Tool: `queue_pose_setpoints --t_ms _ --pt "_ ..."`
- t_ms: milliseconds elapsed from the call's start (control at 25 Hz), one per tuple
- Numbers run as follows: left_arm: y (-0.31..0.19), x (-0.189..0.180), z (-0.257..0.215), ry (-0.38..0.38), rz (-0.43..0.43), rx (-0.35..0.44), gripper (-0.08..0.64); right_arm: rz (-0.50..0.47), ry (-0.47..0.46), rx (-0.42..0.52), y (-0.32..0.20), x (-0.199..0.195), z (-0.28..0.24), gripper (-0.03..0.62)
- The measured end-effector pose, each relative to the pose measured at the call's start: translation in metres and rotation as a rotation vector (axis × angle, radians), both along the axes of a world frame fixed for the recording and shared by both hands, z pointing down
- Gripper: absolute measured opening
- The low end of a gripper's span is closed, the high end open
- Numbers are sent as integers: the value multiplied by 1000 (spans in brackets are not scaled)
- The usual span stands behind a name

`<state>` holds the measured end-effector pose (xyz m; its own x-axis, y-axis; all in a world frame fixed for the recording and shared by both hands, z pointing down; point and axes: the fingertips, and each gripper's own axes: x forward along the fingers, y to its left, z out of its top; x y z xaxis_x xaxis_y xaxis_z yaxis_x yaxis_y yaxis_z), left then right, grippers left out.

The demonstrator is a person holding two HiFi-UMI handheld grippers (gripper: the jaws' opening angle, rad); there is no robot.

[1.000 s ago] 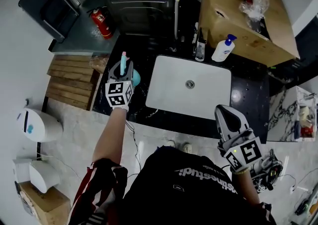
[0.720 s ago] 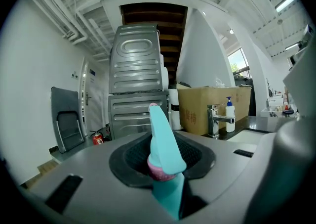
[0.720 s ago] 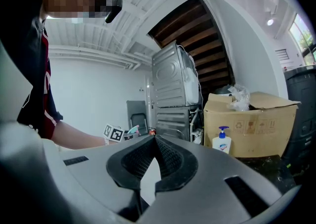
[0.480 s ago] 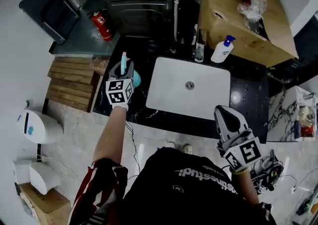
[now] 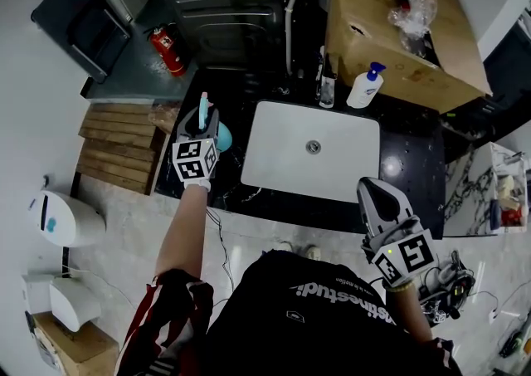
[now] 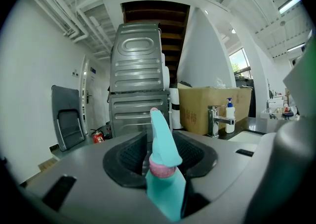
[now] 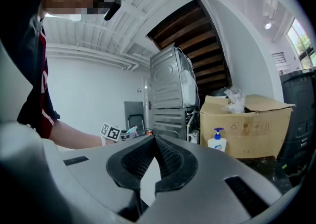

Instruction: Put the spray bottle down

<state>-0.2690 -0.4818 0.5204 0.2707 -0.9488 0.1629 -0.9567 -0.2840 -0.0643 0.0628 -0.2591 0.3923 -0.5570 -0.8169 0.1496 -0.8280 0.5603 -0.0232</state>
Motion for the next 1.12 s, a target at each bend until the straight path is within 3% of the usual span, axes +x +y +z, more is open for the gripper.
queue_pose_setpoints --t_ms 280,680,880,1120 --pt "23 -7 -8 -53 11 17 163 6 -8 8 1 4 -2 37" --pt "73 -6 -42 -53 -45 90 160 -1 -29 19 0 7 -4 37" --pt "84 14 -73 -41 -47 158 115 -7 -34 22 -2 8 -5 37" --pt "87 25 -86 -37 -59 182 29 -10 -40 22 -4 11 -5 37"
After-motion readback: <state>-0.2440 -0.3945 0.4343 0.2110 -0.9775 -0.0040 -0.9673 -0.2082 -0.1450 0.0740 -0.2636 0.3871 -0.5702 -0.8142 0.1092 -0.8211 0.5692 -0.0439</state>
